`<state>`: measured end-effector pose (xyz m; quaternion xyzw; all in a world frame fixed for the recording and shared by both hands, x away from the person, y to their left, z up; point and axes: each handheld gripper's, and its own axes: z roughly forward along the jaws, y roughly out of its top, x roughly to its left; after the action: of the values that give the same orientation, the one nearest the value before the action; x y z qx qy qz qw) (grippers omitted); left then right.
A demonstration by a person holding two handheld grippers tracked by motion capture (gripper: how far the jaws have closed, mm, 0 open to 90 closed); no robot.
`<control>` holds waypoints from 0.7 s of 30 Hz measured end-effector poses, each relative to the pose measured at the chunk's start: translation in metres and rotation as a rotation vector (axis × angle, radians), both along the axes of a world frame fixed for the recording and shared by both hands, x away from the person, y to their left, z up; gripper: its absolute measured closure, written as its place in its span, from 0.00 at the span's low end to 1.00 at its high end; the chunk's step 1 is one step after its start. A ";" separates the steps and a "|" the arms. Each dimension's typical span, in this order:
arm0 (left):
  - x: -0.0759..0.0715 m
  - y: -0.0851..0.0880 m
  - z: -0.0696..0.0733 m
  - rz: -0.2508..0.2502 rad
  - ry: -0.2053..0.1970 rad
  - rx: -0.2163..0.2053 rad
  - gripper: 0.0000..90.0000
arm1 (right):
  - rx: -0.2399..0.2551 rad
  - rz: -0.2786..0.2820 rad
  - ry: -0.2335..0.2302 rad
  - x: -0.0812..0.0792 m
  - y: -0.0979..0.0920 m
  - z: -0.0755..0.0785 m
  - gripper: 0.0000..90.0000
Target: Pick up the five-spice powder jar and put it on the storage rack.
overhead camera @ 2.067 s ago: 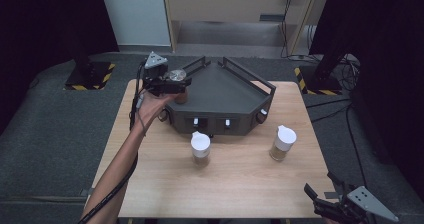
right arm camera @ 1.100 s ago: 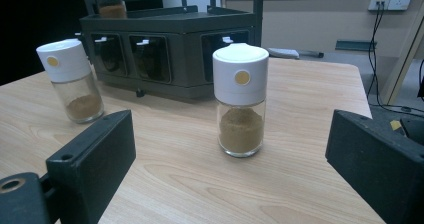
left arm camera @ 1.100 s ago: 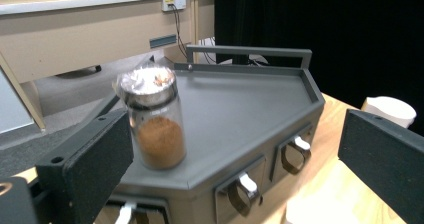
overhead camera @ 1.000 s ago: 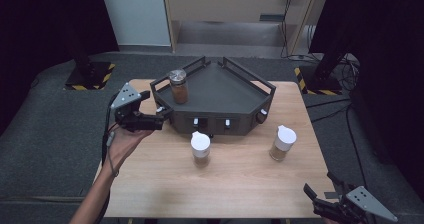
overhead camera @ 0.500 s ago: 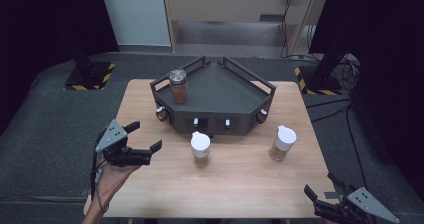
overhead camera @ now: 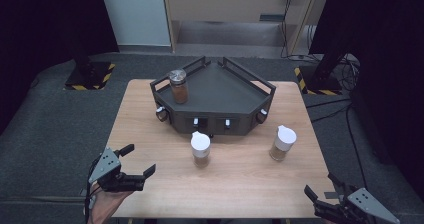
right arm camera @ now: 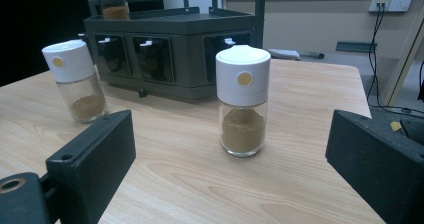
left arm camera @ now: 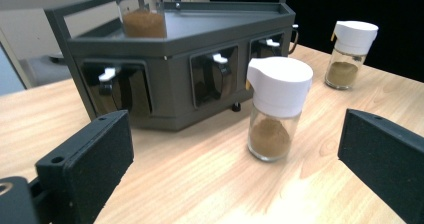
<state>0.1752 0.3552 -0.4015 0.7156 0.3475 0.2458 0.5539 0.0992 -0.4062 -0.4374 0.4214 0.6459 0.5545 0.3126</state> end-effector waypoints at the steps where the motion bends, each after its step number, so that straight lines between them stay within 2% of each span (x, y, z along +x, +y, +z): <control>1: -0.001 0.001 -0.003 -0.003 0.003 -0.001 0.00 | 0.000 0.000 0.000 0.000 0.000 0.000 0.06; 7: -0.006 0.006 -0.017 -0.020 0.003 0.011 0.00 | 0.000 -0.001 0.000 0.000 0.000 0.000 0.06; 14: -0.009 0.012 -0.036 -0.029 0.003 -0.023 0.00 | -0.002 0.001 -0.001 0.000 0.000 0.000 0.06; 21: -0.009 0.017 -0.049 -0.035 -0.010 -0.028 0.01 | -0.003 0.002 0.003 0.001 0.001 0.000 0.06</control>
<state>0.1661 0.3725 -0.4506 0.7126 0.3356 0.2348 0.5696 0.1002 -0.4054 -0.4372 0.4211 0.6476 0.5531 0.3120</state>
